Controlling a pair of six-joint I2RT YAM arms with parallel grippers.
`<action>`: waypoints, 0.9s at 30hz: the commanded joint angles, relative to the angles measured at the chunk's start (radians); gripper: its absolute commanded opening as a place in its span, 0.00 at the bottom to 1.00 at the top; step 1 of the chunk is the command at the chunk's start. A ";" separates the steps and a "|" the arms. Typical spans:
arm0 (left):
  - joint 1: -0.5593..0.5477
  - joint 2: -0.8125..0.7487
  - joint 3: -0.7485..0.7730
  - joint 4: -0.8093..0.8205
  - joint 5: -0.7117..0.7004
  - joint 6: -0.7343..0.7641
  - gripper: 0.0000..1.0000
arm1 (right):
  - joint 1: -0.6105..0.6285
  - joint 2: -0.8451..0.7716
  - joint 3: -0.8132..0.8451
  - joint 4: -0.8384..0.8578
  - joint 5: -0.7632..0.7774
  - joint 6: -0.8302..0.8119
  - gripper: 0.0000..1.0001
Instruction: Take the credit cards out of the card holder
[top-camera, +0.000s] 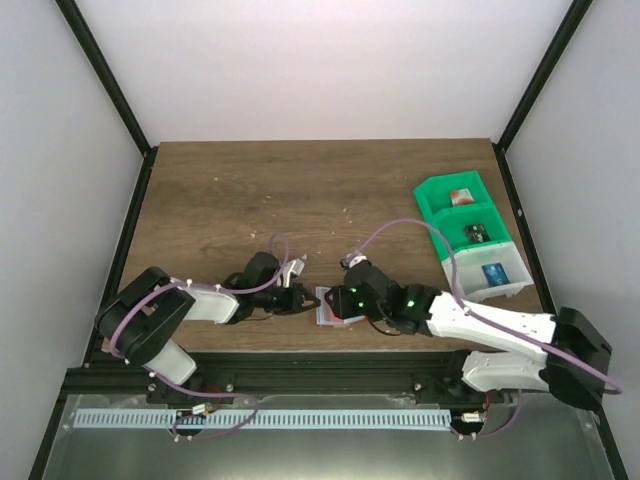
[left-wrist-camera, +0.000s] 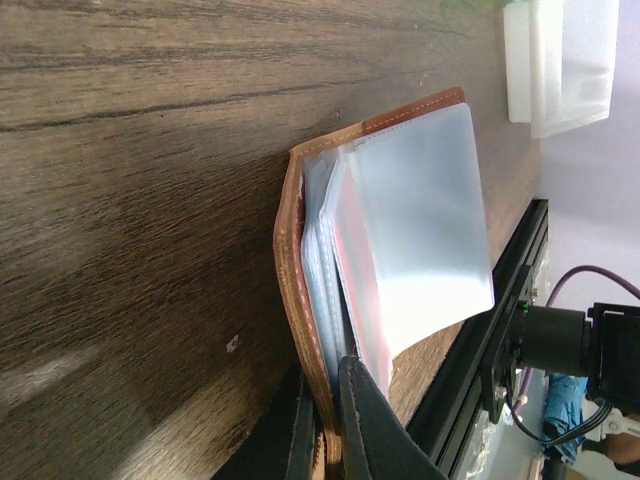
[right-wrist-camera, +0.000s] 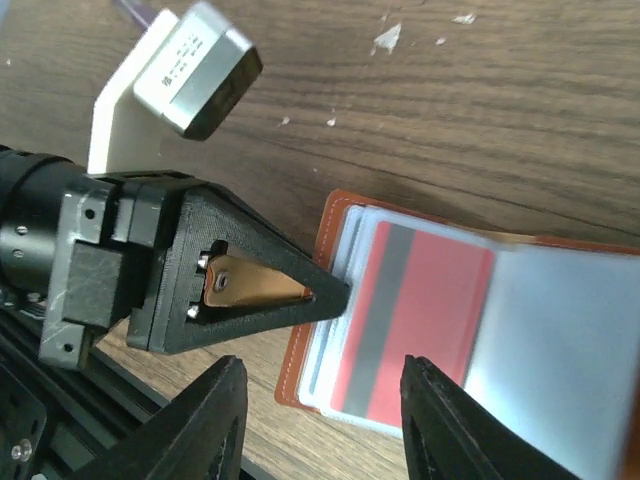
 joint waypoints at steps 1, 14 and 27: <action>-0.009 -0.006 -0.011 -0.012 -0.016 0.007 0.00 | 0.011 0.111 0.030 0.088 -0.059 -0.028 0.48; -0.011 0.005 -0.009 -0.007 -0.017 0.007 0.00 | 0.027 0.260 0.050 0.050 -0.024 -0.039 0.60; -0.012 0.007 -0.006 -0.013 -0.019 0.008 0.00 | 0.040 0.337 0.069 0.056 -0.008 -0.048 0.69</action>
